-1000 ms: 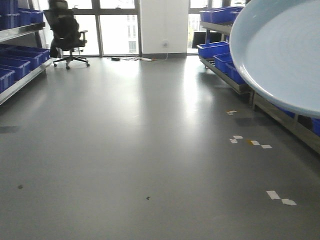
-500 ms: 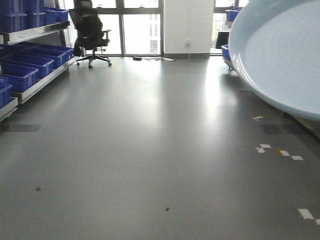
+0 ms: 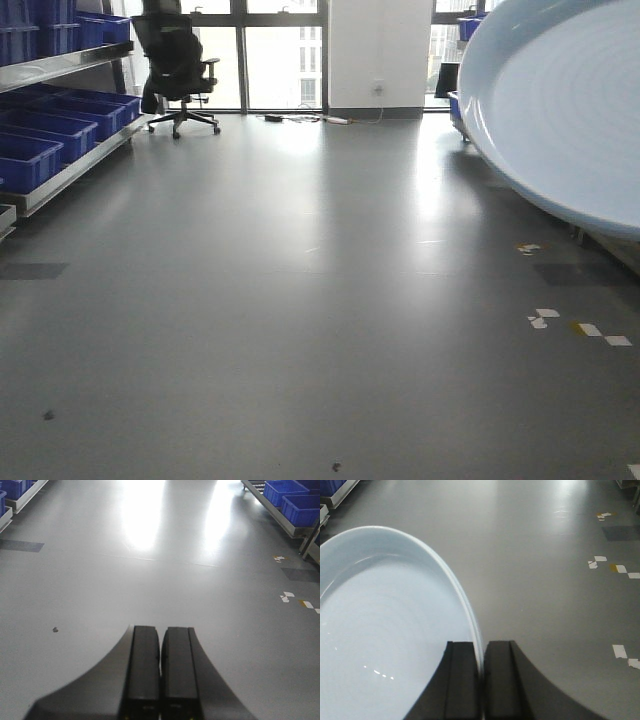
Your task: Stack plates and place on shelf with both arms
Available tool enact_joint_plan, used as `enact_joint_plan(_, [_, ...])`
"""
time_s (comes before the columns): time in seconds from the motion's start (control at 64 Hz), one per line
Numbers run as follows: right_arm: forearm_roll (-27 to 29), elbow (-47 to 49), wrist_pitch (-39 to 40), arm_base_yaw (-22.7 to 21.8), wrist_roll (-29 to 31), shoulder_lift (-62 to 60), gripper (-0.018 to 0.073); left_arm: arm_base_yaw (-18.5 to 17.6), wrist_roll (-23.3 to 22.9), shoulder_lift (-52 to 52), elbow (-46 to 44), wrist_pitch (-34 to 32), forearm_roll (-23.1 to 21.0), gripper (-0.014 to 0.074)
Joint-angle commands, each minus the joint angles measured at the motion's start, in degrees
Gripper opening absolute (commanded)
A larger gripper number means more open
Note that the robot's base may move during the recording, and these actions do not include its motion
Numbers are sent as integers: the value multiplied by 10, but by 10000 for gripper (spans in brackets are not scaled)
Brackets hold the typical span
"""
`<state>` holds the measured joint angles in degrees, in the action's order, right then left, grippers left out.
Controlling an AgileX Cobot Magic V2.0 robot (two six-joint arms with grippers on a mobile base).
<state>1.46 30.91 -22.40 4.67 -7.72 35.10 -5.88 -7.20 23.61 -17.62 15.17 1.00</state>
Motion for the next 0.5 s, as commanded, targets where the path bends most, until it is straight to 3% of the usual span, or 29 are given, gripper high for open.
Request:
enact_joint_plan(0.0, [1,16,55,-5,1,1,15,0,-5,5,-16,-45,-2,87])
enact_joint_plan(0.484, [1,16,55,-5,1,1,15,0,-5,5,-16,-45,-2,87])
